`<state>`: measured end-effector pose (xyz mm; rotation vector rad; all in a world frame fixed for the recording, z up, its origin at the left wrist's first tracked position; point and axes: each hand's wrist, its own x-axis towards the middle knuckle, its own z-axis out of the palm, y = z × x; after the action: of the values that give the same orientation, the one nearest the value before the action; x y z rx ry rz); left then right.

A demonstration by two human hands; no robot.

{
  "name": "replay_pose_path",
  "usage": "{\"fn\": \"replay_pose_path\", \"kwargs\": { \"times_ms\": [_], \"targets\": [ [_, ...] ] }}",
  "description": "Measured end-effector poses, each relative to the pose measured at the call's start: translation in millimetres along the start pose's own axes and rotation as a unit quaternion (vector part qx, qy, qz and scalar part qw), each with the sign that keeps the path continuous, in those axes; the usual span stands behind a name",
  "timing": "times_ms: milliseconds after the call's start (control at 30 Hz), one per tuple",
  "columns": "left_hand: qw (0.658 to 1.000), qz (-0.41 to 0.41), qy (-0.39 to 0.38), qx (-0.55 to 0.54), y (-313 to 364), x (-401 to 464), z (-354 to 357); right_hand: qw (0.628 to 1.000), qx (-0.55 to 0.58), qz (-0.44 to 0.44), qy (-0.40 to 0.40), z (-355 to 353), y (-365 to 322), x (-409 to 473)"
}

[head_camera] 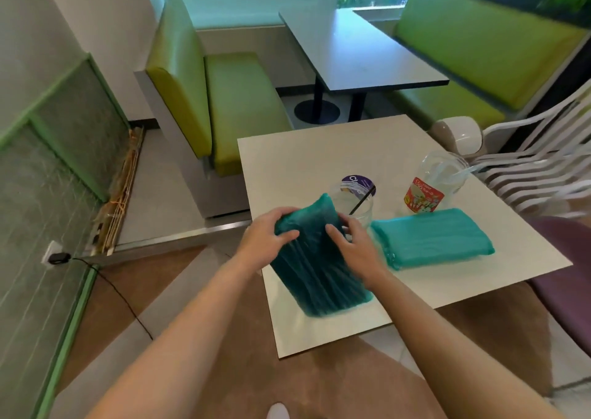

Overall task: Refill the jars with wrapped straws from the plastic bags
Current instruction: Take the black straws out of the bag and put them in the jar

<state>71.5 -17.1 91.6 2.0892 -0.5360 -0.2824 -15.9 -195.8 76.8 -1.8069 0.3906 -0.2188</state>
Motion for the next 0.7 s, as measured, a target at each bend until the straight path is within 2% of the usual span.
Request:
{"fn": "replay_pose_path", "kwargs": {
  "times_ms": [133, 233, 400, 600, 700],
  "targets": [
    [0.993, 0.036, 0.036, 0.111, 9, 11, -3, 0.999, 0.052, -0.007, 0.005, -5, -13, 1],
    [0.987, 0.055, 0.049, 0.14, 15, 10, 2, 0.998, 0.064, -0.013, 0.017, -10, -12, -4],
    [0.988, 0.05, 0.055, 0.138, 36, -2, 24, 0.996, 0.069, 0.0, 0.049, -17, 1, -10],
    [0.98, 0.046, 0.12, 0.154, 60, 4, 53, 0.995, 0.087, -0.001, 0.054, -19, 3, -16],
    [0.983, 0.036, 0.123, 0.134, 64, 8, 58, 0.995, 0.084, 0.002, 0.061, -21, 5, -18]
  ]
}}
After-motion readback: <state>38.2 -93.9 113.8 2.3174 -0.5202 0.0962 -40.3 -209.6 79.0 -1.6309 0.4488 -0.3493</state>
